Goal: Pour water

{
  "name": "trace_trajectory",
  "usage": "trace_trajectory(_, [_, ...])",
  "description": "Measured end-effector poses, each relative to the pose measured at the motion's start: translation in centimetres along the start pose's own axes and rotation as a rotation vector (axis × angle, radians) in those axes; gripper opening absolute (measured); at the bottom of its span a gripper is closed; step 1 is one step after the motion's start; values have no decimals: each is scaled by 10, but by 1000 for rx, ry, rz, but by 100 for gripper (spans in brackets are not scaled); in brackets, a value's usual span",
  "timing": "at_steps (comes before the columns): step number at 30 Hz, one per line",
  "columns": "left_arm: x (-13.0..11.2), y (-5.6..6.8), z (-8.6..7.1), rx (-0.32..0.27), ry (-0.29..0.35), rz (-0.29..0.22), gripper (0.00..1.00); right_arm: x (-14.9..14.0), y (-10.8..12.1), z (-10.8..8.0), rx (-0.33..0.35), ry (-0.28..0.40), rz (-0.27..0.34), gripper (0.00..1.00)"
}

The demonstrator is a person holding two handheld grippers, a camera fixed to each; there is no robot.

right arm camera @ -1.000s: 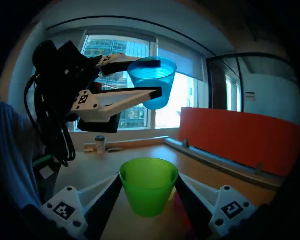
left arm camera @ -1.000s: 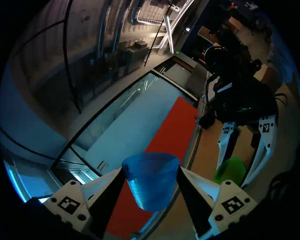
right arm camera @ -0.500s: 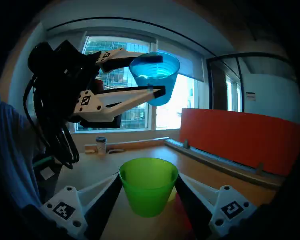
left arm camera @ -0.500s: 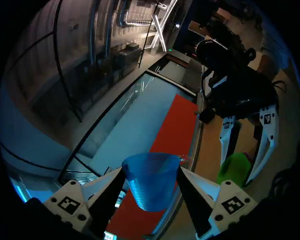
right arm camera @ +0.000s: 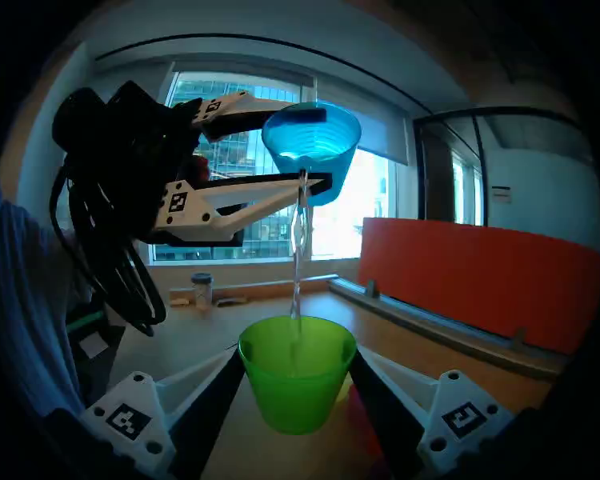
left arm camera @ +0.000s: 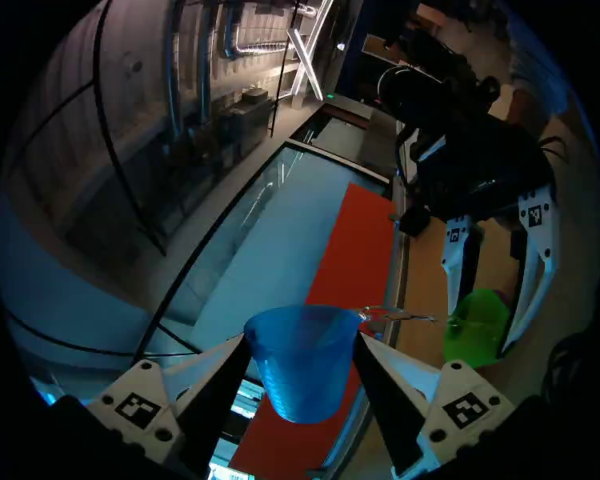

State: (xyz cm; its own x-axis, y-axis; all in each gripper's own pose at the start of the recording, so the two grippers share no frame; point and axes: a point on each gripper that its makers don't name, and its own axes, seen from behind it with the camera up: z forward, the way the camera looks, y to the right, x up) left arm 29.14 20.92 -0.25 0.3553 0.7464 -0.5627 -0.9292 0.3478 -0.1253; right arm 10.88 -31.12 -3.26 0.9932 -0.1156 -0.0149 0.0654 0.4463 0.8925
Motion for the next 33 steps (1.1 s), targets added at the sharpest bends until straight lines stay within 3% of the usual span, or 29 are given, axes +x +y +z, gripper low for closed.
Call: trace_trajectory(33, [11, -18, -1, 25, 2, 234, 86, 2, 5, 0, -12, 4, -8, 90])
